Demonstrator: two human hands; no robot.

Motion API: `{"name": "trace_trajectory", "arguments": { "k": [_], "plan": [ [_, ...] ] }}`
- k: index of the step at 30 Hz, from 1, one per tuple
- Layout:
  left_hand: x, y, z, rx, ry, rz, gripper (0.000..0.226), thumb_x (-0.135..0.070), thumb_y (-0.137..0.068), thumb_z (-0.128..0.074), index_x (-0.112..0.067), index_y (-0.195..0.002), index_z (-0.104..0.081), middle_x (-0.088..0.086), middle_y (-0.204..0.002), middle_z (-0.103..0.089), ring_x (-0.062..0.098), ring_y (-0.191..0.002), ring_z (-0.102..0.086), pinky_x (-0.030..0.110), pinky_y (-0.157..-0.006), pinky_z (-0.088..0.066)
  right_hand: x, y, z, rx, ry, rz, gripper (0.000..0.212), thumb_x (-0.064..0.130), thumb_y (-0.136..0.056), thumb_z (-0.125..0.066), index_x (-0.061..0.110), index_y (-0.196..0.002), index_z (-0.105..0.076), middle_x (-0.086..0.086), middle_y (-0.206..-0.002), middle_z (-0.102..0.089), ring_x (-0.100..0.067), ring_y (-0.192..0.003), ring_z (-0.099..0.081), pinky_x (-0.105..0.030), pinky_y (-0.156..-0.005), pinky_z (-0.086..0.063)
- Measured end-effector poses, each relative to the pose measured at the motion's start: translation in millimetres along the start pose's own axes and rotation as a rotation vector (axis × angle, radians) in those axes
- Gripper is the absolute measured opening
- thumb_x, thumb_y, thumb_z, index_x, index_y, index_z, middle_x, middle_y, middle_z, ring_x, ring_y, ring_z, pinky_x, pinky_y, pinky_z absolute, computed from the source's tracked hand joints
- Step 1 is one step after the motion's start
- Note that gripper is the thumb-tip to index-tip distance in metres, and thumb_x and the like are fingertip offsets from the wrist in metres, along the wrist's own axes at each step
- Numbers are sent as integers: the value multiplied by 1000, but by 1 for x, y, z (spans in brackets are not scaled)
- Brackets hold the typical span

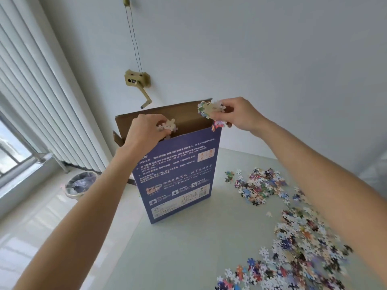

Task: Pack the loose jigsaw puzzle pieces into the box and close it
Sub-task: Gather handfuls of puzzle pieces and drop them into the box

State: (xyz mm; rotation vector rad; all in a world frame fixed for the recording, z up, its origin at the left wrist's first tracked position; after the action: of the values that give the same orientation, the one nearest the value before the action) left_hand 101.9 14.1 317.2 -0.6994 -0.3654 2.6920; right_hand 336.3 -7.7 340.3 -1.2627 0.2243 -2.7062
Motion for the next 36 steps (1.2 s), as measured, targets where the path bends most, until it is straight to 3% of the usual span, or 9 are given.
{"name": "trace_trajectory", "arguments": {
  "k": [3,8,12,18,20,25,28,32,36],
  "plan": [
    [3,0,-7,69,37,-14,29,-29,-85,-66,-23,-114,-63,-4,-100,-69,16,-92,-64,32,-82,-51,16,-30,-10,55,169,113,24,24,-81,-71,7,-98,-70,-10,-91,-69,-16,-77,-56,-28,-68,-41],
    [4,8,-8,38,13,-63,20,-35,-89,-58,-31,-107,-65,-13,-98,-66,5,-83,-57,28,-70,-50,37,-48,-50,229,420,347,19,23,-83,-67,20,-102,-71,15,-79,-59,-1,-71,-51,-10,-64,-35],
    [8,18,-6,2,11,-85,10,-33,-87,-62,-34,-94,-69,-14,-87,-63,3,-71,-56,24,-58,-48,38,-53,-75,302,520,436,17,22,-84,-65,18,-100,-69,5,-86,-62,-9,-78,-53,-27,-71,-42],
    [5,26,-2,-52,29,-133,10,-28,-86,-65,-32,-92,-72,-13,-82,-64,3,-68,-57,16,-54,-40,31,-51,-82,291,447,407,16,19,-83,-68,17,-98,-70,7,-95,-67,-6,-82,-59,-27,-79,-49],
    [4,27,-2,-70,23,-139,11,-27,-87,-64,-31,-93,-72,-12,-83,-65,2,-67,-56,13,-52,-34,31,-49,-80,259,408,398,14,13,-84,-66,16,-98,-70,6,-96,-68,-6,-83,-61,-29,-82,-51],
    [2,30,-3,-149,7,-170,15,-25,-87,-63,-31,-98,-71,-13,-86,-66,1,-67,-56,14,-53,-38,34,-39,-73,166,395,406,16,14,-89,-57,18,-98,-71,8,-98,-70,-7,-89,-63,-33,-84,-50],
    [-5,37,2,-270,-38,-246,16,-26,-89,-60,-27,-102,-69,-10,-88,-67,8,-75,-61,21,-58,-47,39,-18,-63,-51,399,478,18,17,-91,-55,17,-101,-70,5,-99,-71,-9,-91,-64,-31,-80,-52],
    [-22,60,-3,-442,-49,-428,19,-26,-92,-54,-19,-99,-70,-4,-87,-70,12,-81,-61,19,-65,-43,27,48,-55,-441,399,536,17,16,-91,-56,12,-100,-69,0,-93,-72,-15,-83,-66,-22,-73,-50],
    [-35,100,-42,-420,91,-534,21,-23,-92,-52,-14,-94,-71,-1,-84,-70,13,-79,-60,18,-66,-45,-26,128,-80,-472,414,388,15,12,-89,-57,10,-98,-68,-2,-90,-71,-17,-79,-65,-23,-73,-48]
  ]
}}
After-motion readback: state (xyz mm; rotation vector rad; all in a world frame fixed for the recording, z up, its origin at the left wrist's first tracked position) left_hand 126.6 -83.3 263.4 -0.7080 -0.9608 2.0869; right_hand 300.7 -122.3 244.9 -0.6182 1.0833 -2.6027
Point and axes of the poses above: each hand's wrist, its own y-axis away from the middle knuckle, its own z-axis out of the back of the hand, x = y × z, the point moved 5 cm from there along -y, towards the middle knuckle
